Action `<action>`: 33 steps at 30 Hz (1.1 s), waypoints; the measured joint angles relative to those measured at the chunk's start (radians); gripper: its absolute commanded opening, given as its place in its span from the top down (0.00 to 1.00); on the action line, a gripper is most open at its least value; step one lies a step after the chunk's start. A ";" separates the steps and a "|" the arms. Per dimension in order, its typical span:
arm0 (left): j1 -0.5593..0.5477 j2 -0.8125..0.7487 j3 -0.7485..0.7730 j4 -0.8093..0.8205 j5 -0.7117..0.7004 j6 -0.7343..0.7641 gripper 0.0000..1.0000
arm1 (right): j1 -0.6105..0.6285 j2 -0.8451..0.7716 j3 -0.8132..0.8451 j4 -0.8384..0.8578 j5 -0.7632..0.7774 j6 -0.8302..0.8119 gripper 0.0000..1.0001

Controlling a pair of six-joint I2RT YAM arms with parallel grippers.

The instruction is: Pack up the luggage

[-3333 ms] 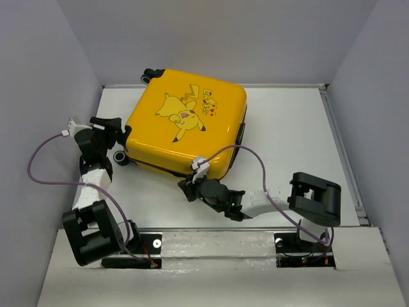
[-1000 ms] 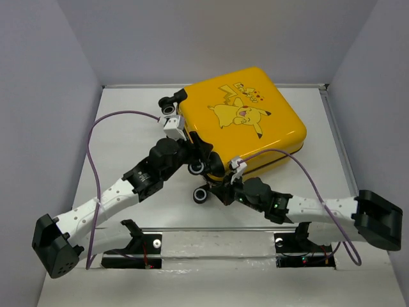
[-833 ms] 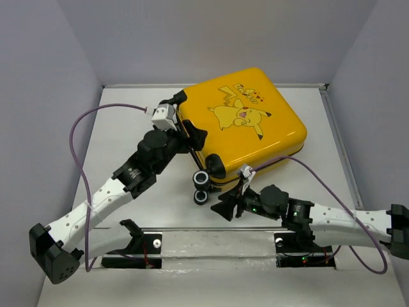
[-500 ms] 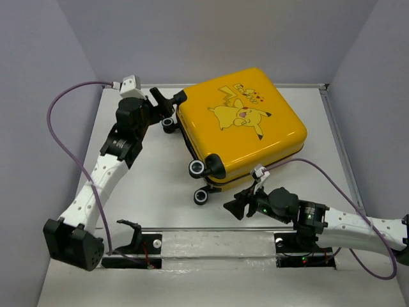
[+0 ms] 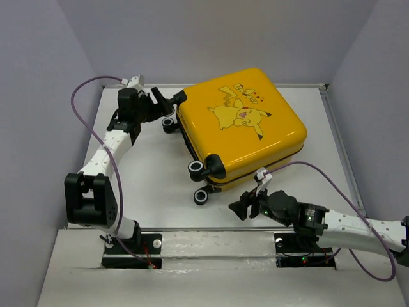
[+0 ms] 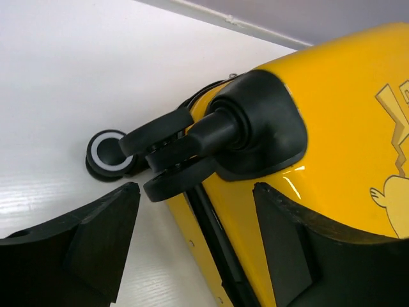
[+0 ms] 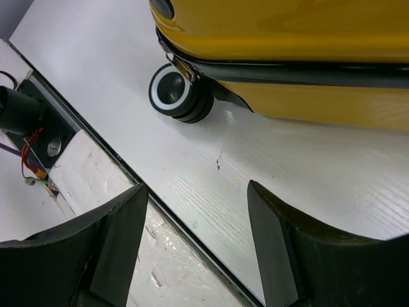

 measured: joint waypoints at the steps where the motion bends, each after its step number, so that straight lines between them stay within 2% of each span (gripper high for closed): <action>1: 0.000 0.001 0.015 -0.001 0.012 0.027 0.18 | 0.000 -0.005 -0.008 0.000 0.000 0.000 0.31; 7: 0.000 0.112 0.197 -0.058 0.048 0.160 0.20 | 0.000 -0.010 -0.021 -0.001 0.000 -0.002 0.30; 14: 0.000 0.180 0.209 -0.136 0.051 0.229 0.22 | -0.002 -0.028 -0.021 0.000 0.016 -0.015 0.30; 17: 0.001 0.182 0.220 -0.145 0.049 0.251 0.18 | -0.006 -0.025 -0.021 0.000 0.019 -0.020 0.30; 21: 0.000 0.192 0.250 -0.179 0.056 0.301 0.18 | -0.006 -0.006 -0.020 0.000 0.019 -0.020 0.30; 26: 0.005 0.263 0.325 -0.229 0.109 0.376 0.18 | -0.013 0.003 -0.020 0.000 0.019 -0.021 0.30; 33: 0.008 0.339 0.390 -0.277 0.166 0.451 0.11 | -0.018 0.004 -0.020 0.000 0.018 -0.024 0.29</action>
